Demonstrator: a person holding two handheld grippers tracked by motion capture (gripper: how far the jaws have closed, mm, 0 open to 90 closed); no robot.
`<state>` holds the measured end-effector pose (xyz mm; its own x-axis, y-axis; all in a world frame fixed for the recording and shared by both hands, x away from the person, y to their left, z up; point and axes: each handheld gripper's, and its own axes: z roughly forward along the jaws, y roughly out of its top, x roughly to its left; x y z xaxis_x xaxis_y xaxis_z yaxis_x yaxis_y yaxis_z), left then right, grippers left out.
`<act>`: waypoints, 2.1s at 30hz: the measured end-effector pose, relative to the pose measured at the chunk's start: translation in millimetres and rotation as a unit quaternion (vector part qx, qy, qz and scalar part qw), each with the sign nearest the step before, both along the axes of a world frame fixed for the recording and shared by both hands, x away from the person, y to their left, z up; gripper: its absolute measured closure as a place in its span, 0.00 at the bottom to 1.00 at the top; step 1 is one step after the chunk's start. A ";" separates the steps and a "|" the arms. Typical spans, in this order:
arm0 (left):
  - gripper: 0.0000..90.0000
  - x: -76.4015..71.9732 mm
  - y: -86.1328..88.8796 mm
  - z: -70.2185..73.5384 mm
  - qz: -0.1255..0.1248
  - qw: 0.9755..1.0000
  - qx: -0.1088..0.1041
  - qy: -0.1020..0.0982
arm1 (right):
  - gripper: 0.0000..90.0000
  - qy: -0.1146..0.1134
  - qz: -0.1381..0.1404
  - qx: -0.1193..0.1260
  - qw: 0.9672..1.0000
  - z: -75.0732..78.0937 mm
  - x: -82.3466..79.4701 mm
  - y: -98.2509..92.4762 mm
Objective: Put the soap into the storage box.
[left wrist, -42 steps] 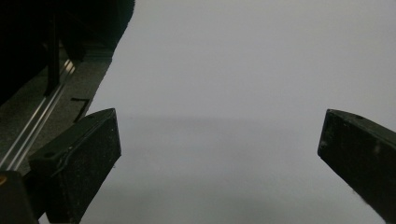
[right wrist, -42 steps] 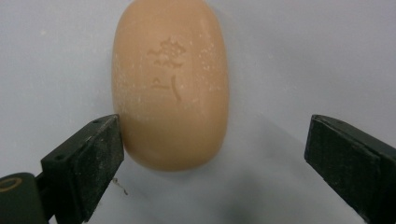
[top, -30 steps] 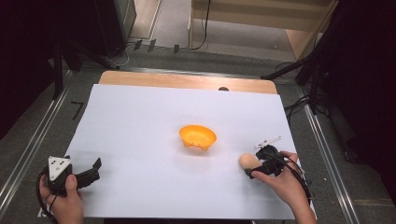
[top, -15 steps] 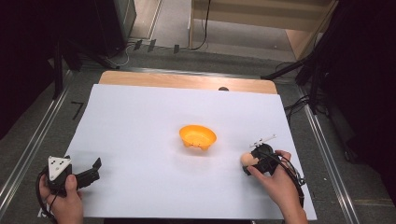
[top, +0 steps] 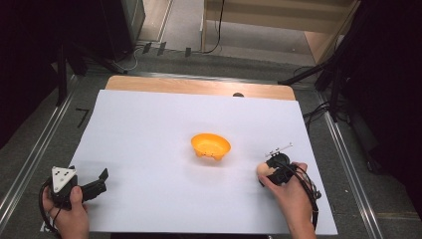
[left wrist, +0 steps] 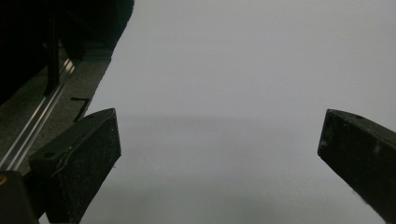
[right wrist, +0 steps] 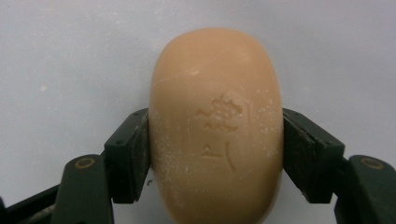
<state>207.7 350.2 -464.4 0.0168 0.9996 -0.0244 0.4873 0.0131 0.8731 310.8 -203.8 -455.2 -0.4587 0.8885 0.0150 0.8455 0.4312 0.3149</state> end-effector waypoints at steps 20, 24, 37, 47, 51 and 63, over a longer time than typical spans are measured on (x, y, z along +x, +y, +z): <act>0.00 -0.1 0.0 0.1 0.001 1.000 0.000 0.000 | 0.37 -0.026 0.037 -0.008 0.999 7.6 -2.6 -3.1; 0.00 -0.1 0.1 0.0 0.003 1.000 -0.001 -0.001 | 0.37 -0.031 0.072 -0.014 0.997 14.9 -0.6 -5.2; 0.00 -0.3 0.6 0.3 0.002 1.000 -0.001 0.001 | 0.37 -0.028 0.165 0.011 0.986 29.9 16.4 5.3; 0.00 -0.3 0.8 0.2 0.001 1.000 -0.002 0.000 | 0.37 -0.043 0.224 0.011 0.973 45.4 29.3 22.1; 0.00 -0.3 0.9 0.2 0.001 1.000 -0.002 0.000 | 0.37 -0.050 0.266 0.023 0.962 57.0 33.4 36.4; 0.00 -0.4 1.2 0.2 0.003 1.000 -0.004 -0.001 | 0.36 -0.061 0.330 0.013 0.942 71.9 46.8 60.8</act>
<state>207.3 351.4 -464.1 0.0115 0.9994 -0.0314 0.4846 0.0219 0.8744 357.5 -143.0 -383.4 -0.9105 0.4097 -0.0556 0.3534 0.8411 0.4094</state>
